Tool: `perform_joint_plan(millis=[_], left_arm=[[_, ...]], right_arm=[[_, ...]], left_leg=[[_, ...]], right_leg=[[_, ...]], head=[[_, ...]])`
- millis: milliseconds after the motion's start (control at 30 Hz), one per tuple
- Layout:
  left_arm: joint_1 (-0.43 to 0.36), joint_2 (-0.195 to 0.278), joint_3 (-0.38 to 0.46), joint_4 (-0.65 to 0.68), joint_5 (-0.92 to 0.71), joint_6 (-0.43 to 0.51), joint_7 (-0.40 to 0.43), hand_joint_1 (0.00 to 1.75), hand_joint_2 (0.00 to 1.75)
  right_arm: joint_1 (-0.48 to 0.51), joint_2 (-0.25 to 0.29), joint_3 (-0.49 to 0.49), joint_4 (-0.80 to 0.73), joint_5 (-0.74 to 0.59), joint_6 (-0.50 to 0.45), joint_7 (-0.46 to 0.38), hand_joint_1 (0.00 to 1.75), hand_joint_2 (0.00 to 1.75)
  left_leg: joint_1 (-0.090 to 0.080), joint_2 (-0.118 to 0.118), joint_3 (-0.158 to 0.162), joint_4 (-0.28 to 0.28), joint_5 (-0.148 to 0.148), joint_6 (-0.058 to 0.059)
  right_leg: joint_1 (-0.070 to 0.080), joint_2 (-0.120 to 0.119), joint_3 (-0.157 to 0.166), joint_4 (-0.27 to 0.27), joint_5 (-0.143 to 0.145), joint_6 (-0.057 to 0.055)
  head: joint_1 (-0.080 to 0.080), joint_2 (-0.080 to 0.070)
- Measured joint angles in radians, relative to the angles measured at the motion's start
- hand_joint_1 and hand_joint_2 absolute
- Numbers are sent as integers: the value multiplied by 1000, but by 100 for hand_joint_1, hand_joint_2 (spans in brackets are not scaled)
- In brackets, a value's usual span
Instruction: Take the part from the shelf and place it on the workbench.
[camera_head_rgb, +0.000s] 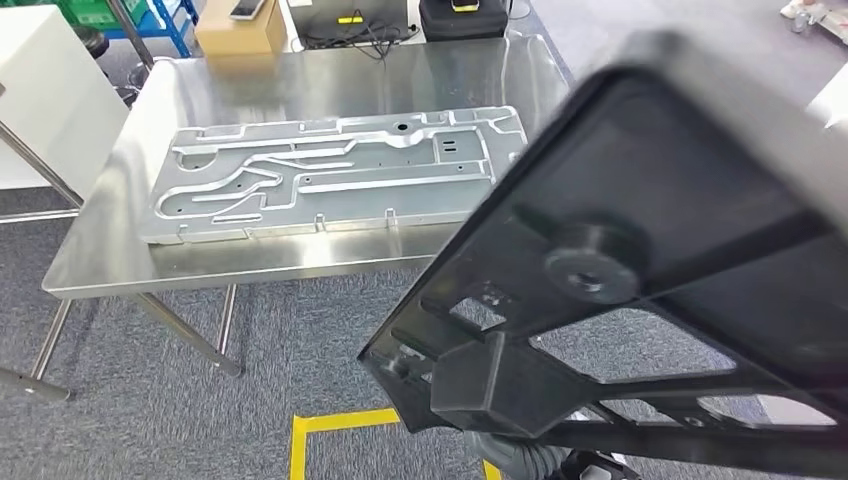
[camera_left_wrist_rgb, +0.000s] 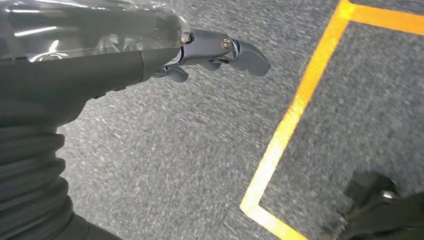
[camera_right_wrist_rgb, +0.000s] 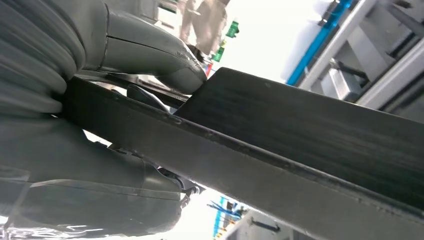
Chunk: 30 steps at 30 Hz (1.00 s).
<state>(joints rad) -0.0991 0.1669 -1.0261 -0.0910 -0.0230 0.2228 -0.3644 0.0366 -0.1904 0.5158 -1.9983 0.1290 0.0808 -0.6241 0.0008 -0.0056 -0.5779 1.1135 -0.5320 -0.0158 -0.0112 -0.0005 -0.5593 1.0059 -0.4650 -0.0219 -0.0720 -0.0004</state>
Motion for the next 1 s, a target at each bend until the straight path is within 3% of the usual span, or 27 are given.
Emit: perform_joint_plan(millis=[67, 100, 133, 200, 267, 300, 433, 500, 600, 633, 667, 733, 800, 933, 1000], left_arm=[[1, 1, 0, 0, 0, 0, 2, 0, 175], [2, 2, 0, 0, 0, 0, 3, 0, 175], [2, 2, -1, 0, 0, 0, 4, 0, 175], [2, 3, -2, 0, 0, 1, 5, 0, 175], [0, 7, -4, 0, 0, 4, 9, 0, 175], [-1, 9, -5, 0, 0, 6, 11, 0, 175], [-5, 14, -7, 0, 0, 11, 20, 0, 175], [-7, 14, -7, 0, 0, 13, 20, 0, 175], [-7, 15, -7, 0, 0, 16, 20, 0, 175], [-7, 15, -7, 0, 0, 16, 20, 0, 175], [-6, 15, -7, 0, 0, 16, 20, 0, 175], [-6, 14, -7, 0, 0, 16, 20, 0, 175], [-7, 15, -7, 0, 0, 16, 20, 0, 175], [-7, 17, -6, 0, 0, 18, 19, 0, 175], [-11, 18, -6, 0, 0, 18, 15, 0, 175]], right_arm=[[0, 8, 0, -1, 4, 6, 0, 175, 175], [0, 11, -1, -1, 5, 13, 0, 175, 175], [-2, 14, -2, 0, 3, 20, 0, 175, 175], [-13, 18, -7, 4, -10, 37, 0, 175, 175], [-35, 20, -16, 10, -32, 51, 0, 175, 175], [-49, 20, -21, 14, -44, 57, 0, 175, 175], [-94, 20, -38, 32, -73, 70, 0, 175, 175], [-110, 20, -42, 40, -79, 68, 0, 175, 175], [-121, 20, -43, 52, -88, 65, 0, 175, 175], [-122, 20, -43, 57, -91, 65, 0, 175, 175], [-124, 20, -43, 62, -94, 64, 0, 175, 175], [-130, 20, -43, 71, -97, 63, 0, 175, 175], [-134, 21, -43, 78, -95, 58, 0, 175, 175], [-146, 30, -46, 89, -86, 43, 0, 175, 175], [-161, 35, -53, 96, -83, 35, 0, 175, 175]], left_leg=[[3, 0, -80, 138, -50, -7], [5, 0, -110, 182, -55, -9], [6, 0, -122, 186, -38, -10], [7, 0, -90, 83, 45, -6], [4, 1, -38, -42, 102, 2], [1, 1, -23, -77, 108, 7], [1, -2, -2, -106, 96, 31], [4, -4, 16, -112, 90, 41], [3, -4, 32, -113, 73, 45], [2, -5, 40, -113, 65, 45], [2, -6, 51, -113, 57, 43], [2, -7, 75, -113, 38, 38], [0, -8, 91, -113, 20, 28], [0, -6, 113, -86, 8, 3], [3, -4, 79, -10, -12, -4]], right_leg=[[1, 0, 11, 0, -12, -5], [1, 0, 18, 0, -19, -5], [2, 1, 26, 1, -25, -5], [2, 1, 48, 1, -40, -1], [3, 3, 64, 1, -56, 8], [4, 3, 67, 0, -61, 13], [4, 4, 67, 26, -60, 36], [1, 3, 19, 110, -86, 45], [-2, 3, -108, 279, -147, 55], [-2, 3, -132, 291, -144, 55], [-2, 3, -137, 266, -120, 55], [-1, 1, -111, 141, -21, 48], [5, -1, -84, 45, 37, 35], [6, 3, -51, 20, 30, 2], [4, 2, -29, 17, 21, -10]], head=[[0, 0], [0, 0], [0, 0], [0, 0], [0, 0], [0, 0], [0, 0], [0, 0], [0, 0], [0, 0], [0, 0], [0, 0], [0, 0], [0, 0], [0, 0]])
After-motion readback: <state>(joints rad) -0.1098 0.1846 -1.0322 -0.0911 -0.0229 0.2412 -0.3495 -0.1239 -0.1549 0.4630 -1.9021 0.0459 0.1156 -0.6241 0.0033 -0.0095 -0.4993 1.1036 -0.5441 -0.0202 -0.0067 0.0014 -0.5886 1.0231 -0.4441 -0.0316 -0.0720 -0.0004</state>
